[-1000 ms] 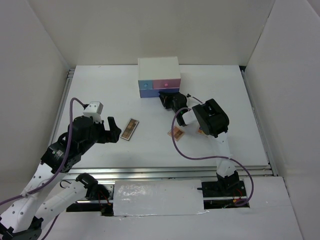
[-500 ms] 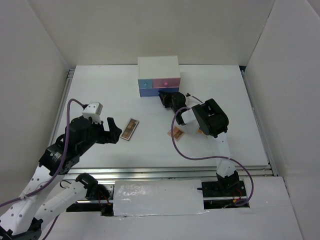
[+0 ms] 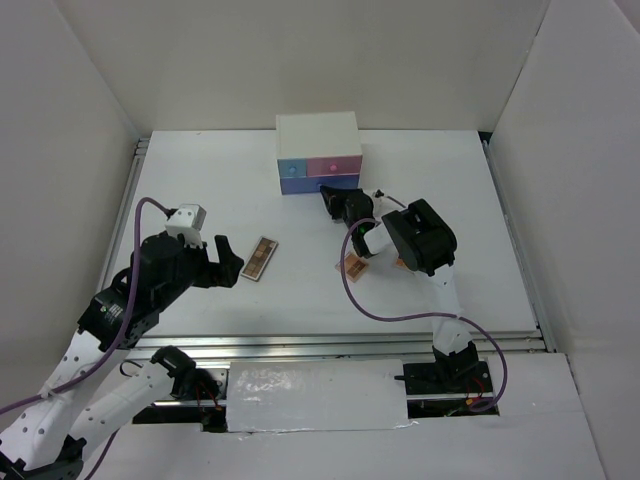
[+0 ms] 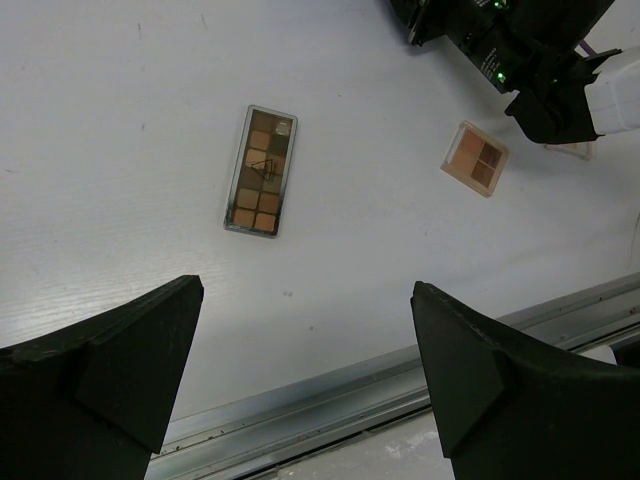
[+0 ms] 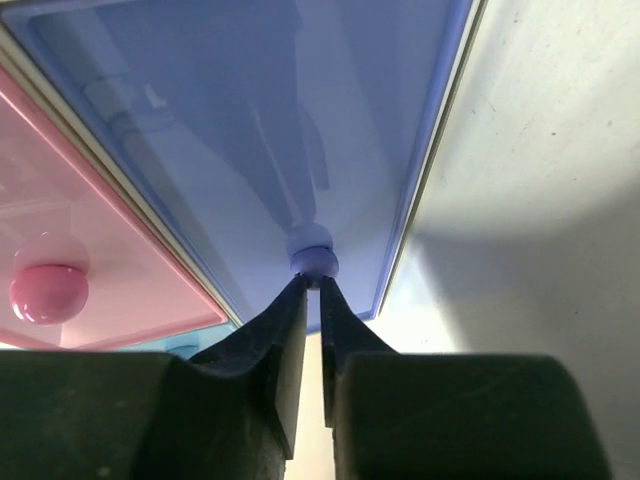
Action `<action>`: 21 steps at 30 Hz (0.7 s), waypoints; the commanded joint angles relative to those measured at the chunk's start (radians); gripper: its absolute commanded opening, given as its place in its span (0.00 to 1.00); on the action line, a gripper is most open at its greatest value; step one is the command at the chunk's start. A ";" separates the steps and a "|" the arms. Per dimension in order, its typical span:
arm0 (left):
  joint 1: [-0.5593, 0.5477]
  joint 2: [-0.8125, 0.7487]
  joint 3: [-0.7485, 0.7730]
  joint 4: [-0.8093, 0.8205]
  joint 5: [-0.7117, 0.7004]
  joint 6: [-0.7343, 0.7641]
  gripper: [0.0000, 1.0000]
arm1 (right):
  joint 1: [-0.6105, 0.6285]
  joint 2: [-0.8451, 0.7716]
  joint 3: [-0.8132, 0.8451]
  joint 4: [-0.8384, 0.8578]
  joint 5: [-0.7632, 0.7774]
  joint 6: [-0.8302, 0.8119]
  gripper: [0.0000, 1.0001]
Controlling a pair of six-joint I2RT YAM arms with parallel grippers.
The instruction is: Organize the makeup
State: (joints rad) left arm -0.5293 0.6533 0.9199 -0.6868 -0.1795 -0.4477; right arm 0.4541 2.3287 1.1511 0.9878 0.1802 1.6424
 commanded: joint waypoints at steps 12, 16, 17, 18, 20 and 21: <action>0.015 0.233 0.193 0.159 -0.060 -0.130 0.99 | -0.008 0.012 -0.019 0.109 -0.042 0.008 0.38; 0.040 0.587 0.493 0.233 -0.092 -0.132 0.99 | -0.003 -0.003 -0.049 0.127 -0.071 -0.013 0.70; 0.060 0.651 0.551 0.240 -0.065 -0.119 0.99 | -0.002 -0.026 -0.062 0.124 -0.076 -0.036 0.75; 0.089 0.775 0.607 0.254 -0.054 -0.088 0.99 | -0.005 -0.040 -0.086 0.114 -0.082 -0.050 0.83; 0.110 0.908 0.774 0.283 -0.071 -0.059 0.99 | -0.009 -0.087 -0.111 0.091 -0.093 -0.097 0.89; 0.136 1.075 0.865 0.255 -0.069 -0.037 0.99 | -0.012 -0.106 -0.134 0.069 -0.099 -0.111 0.91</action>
State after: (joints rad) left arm -0.4423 1.5227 1.6413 -0.4793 -0.2394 -0.5373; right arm 0.4503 2.2879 1.0695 1.0920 0.1009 1.5940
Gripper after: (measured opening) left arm 0.994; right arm 0.895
